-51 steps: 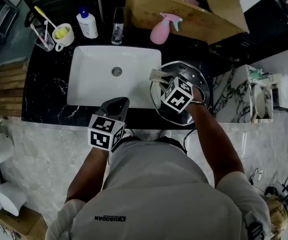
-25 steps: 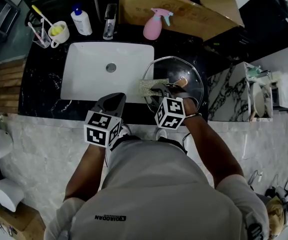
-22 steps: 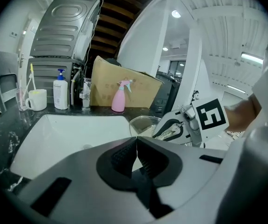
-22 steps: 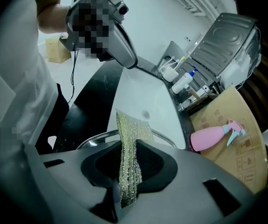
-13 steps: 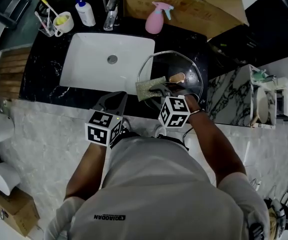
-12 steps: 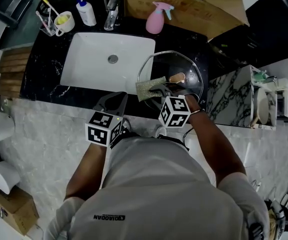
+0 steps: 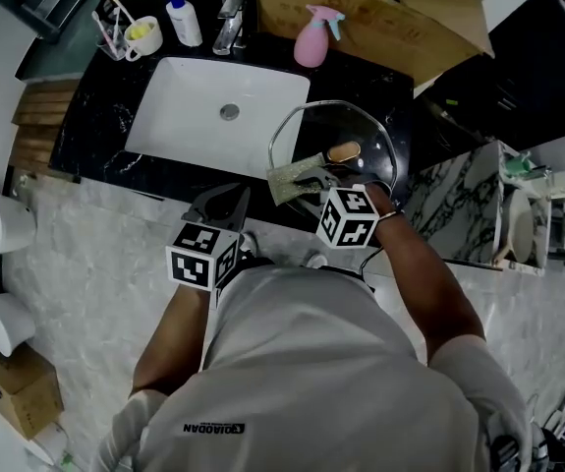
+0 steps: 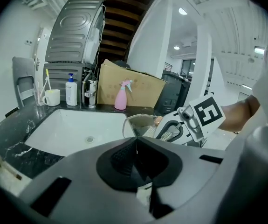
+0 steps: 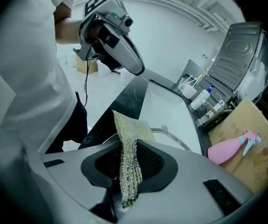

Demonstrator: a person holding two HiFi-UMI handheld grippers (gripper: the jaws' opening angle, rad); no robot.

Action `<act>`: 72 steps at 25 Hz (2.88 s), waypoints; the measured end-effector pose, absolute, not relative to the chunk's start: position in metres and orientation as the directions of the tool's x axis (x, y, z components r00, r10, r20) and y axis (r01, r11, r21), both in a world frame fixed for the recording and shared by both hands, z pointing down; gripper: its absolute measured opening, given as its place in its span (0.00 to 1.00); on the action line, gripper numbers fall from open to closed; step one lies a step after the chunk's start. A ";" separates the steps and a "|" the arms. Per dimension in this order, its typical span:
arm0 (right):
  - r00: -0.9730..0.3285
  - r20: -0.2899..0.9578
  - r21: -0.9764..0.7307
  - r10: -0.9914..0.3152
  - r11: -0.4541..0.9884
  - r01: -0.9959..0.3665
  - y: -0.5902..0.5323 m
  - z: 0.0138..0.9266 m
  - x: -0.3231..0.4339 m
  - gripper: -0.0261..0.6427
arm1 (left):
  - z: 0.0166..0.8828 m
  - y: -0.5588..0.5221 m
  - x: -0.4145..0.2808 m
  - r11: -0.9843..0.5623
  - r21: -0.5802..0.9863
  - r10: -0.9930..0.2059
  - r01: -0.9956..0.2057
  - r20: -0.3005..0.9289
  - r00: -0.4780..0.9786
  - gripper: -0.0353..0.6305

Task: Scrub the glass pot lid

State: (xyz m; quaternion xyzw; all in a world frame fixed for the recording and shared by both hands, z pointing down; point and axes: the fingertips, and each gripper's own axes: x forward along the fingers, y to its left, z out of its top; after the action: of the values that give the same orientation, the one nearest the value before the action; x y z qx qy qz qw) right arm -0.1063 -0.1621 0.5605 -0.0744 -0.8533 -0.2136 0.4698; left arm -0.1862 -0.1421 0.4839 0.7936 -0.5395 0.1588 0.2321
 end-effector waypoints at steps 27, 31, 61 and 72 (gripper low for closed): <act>-0.576 0.817 0.288 -0.003 0.868 0.405 -0.132 0.559 -0.023 0.19 | 0.489 -0.122 -0.080 -0.234 0.204 -0.816 -0.951 0.491 0.306 0.08; -0.583 0.811 0.262 -0.050 0.922 0.284 -0.132 0.558 -0.024 0.19 | 0.493 -0.120 -0.068 -0.234 0.210 -0.812 -0.949 0.494 0.310 0.08; -0.582 0.813 -0.077 -0.002 0.991 -0.111 -0.091 0.553 -0.032 0.19 | 0.497 -0.167 -0.083 -0.506 0.199 -0.654 -0.839 0.546 0.524 0.08; -0.590 0.807 -0.144 0.021 0.976 -0.162 -0.090 0.540 -0.036 0.19 | 0.485 -0.191 -0.082 -0.608 0.169 -0.604 -0.776 0.536 0.590 0.08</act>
State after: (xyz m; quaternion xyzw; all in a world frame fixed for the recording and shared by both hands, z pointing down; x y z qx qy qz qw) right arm -0.0365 -0.0897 0.5402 0.0397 -0.8860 0.1015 0.4508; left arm -0.0824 -0.1907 0.4851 0.8695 -0.3967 0.2186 0.1968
